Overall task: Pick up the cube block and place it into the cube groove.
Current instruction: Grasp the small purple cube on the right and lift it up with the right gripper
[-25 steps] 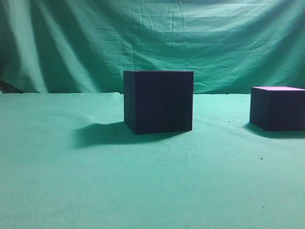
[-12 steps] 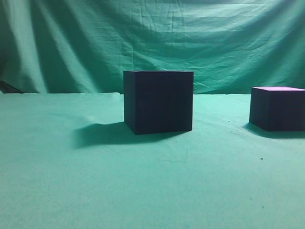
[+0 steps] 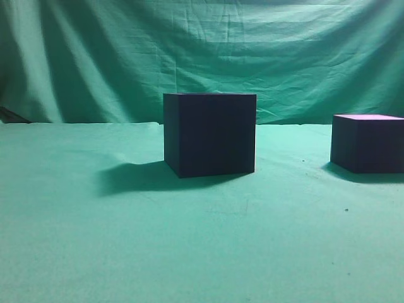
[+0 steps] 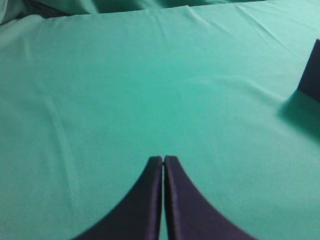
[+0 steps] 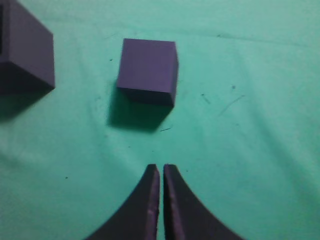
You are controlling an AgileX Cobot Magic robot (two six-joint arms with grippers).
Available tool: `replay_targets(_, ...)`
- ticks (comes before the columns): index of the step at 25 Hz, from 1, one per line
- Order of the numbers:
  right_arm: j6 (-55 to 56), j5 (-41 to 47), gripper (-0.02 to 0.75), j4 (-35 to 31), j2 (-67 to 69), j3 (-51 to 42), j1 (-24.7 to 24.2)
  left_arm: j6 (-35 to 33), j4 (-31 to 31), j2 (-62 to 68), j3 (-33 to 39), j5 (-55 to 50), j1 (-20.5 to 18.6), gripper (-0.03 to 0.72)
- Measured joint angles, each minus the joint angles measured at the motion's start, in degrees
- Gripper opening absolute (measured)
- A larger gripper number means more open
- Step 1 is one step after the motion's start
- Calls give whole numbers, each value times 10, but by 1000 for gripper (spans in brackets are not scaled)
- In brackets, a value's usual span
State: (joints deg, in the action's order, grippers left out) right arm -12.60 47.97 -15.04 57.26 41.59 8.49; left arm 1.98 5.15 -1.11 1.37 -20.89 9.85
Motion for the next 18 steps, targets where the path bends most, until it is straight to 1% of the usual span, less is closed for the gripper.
replay_targets(2, 38, 16, 0, 33, 53, 41, 42, 0, 0, 0, 0, 0, 0, 0)
replay_targets(4, 90, 31, 0, 85, 101, 76, 82, 0, 0, 0, 0, 0, 0, 0)
replay_targets(6, 122, 46, 0, 131, 151, 111, 111, 0, 0, 0, 0, 0, 0, 0)
replay_targets(9, 150, 57, 0, 158, 214, 151, 132, 0, 0, 0, 0, 0, 0, 0)
replay_targets(13, 159, 60, 188, 165, 290, 198, 133, 0, 0, 0, 0, 0, 0, 0)
replay_targets(15, 163, 59, 347, 165, 321, 216, 133, 0, 0, 0, 0, 0, 0, 0)
replay_targets(17, 181, 54, 477, 166, 345, 226, 133, 0, 0, 0, 0, 0, 0, 0)
replay_targets(18, 197, 46, 554, 169, 355, 229, 133, 0, 0, 0, 0, 0, 0, 0)
